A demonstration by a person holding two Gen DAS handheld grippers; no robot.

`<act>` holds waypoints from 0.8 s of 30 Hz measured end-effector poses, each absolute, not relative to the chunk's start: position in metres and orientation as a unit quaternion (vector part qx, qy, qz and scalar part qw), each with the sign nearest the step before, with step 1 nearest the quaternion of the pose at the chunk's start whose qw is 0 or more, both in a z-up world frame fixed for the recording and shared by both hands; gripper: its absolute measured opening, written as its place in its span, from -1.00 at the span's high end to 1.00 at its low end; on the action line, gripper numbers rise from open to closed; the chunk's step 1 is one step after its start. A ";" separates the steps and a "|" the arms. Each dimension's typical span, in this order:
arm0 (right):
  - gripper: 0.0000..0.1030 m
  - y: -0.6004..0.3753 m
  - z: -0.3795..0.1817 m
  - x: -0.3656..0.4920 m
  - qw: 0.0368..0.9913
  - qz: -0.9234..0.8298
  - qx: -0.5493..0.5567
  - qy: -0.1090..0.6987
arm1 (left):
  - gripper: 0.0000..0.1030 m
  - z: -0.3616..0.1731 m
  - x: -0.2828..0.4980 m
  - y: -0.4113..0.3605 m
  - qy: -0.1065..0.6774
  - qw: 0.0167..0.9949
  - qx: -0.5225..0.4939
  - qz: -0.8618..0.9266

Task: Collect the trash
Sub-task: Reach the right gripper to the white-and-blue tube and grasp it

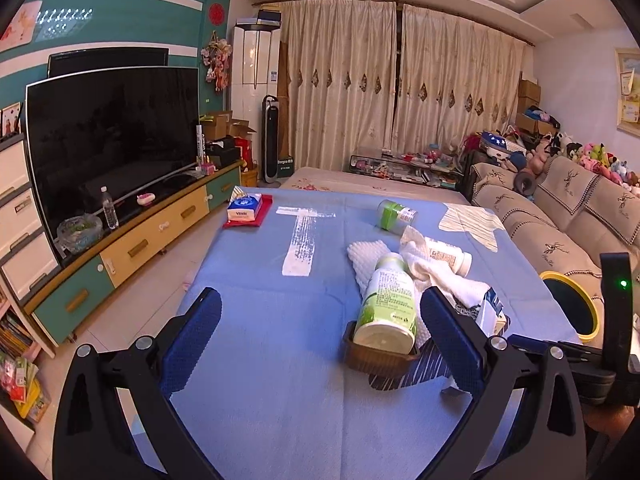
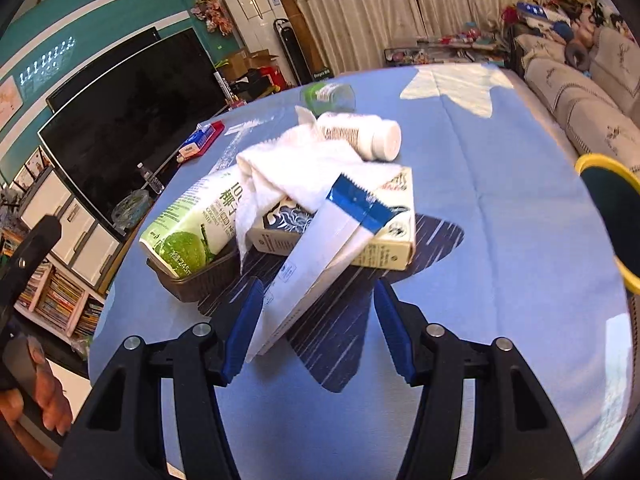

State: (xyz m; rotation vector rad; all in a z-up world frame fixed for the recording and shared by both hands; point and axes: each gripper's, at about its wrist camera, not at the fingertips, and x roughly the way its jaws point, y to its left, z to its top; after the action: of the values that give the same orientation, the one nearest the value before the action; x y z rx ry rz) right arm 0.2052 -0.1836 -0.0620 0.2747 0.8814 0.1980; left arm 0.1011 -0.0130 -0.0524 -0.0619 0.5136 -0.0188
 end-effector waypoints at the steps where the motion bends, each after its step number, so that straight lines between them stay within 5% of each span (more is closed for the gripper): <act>1: -0.07 -0.182 -0.061 0.205 0.891 0.094 0.131 0.423 | -0.90 -0.055 0.101 -0.010 0.255 0.966 -0.032 -0.010; 7: -0.01 -0.167 -0.073 0.214 0.883 0.091 0.130 0.441 | -0.90 -0.060 0.101 -0.008 0.255 0.966 -0.035 -0.014; 9: 0.28 -0.168 -0.078 0.214 0.878 0.096 0.137 0.448 | -0.90 -0.060 0.100 -0.008 0.257 0.966 -0.034 -0.016; 15: 0.67 -0.179 -0.071 0.206 0.884 0.109 0.150 0.429 | -0.90 -0.062 0.098 -0.011 0.255 0.966 -0.030 -0.010; 24: 0.68 -0.216 -0.045 0.186 0.909 0.088 0.153 0.377 | -0.90 -0.063 0.098 -0.028 0.258 0.966 -0.010 -0.016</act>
State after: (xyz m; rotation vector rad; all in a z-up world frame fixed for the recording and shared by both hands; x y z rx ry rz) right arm 0.1864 -0.2160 -0.0450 0.3150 0.7772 0.1820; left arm 0.0981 -0.0276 -0.0628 -0.0205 0.5217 -0.0322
